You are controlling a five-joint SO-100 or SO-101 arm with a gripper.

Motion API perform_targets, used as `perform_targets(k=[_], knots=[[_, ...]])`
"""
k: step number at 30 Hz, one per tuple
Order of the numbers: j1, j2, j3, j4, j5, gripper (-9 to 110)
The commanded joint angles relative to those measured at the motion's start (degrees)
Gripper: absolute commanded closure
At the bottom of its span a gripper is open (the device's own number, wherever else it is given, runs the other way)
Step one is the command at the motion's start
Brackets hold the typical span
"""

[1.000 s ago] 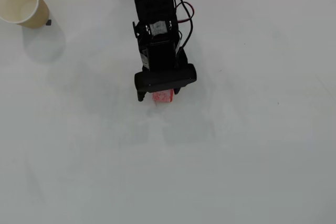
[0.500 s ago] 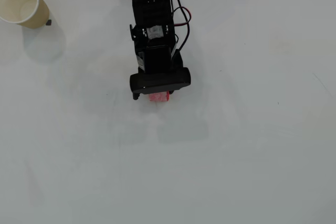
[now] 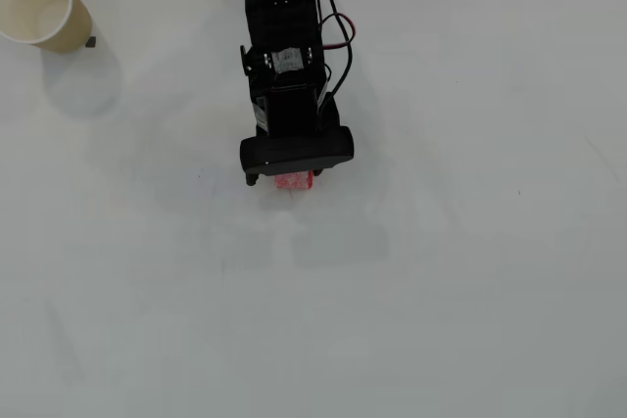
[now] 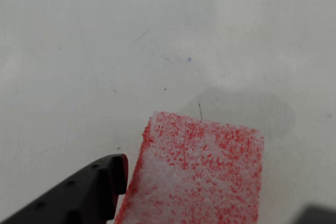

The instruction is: Pick up the cube and drop it in the cup.

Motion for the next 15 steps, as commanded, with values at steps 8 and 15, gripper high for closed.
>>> perform_targets(k=[8, 15], knots=[[1.3, 0.8, -3.5, -2.0, 7.5, 67], [1.1, 0.4, -3.3, -1.7, 7.8, 67]])
